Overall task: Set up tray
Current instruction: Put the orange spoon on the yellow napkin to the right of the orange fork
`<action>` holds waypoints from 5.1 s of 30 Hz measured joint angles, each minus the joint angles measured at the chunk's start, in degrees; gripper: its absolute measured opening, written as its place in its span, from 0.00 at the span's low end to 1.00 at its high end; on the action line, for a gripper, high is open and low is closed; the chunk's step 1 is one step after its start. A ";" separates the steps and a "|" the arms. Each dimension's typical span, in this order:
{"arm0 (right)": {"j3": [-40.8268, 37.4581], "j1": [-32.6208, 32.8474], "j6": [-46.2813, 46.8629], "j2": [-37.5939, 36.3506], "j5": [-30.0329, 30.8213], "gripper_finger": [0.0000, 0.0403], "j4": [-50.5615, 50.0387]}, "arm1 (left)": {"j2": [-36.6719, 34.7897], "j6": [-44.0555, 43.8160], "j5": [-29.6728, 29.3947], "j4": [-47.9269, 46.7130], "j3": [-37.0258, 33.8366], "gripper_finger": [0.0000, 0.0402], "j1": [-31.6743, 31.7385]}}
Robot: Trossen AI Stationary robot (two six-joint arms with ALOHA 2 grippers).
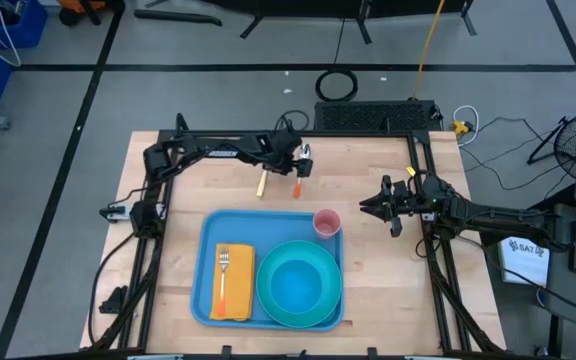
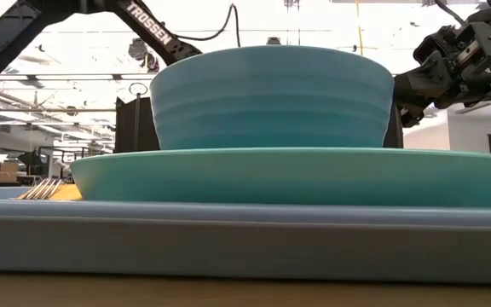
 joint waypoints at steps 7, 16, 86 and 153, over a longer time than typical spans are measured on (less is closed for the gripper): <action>0.00 0.00 -0.01 0.00 0.04 0.17 0.01 | 2.21 -0.08 0.89 3.44 0.05 0.62 -1.17; -0.01 0.00 -0.01 -0.02 0.04 0.17 0.02 | 2.19 -0.94 1.06 3.60 0.11 0.49 -1.14; -0.01 0.02 1.52 -0.15 -0.13 0.17 0.85 | 11.22 4.94 17.45 -18.94 12.20 0.00 -2.49; 0.00 0.07 2.71 -0.17 -3.04 0.17 0.86 | 7.31 8.01 1.02 -36.14 11.74 0.01 -1.02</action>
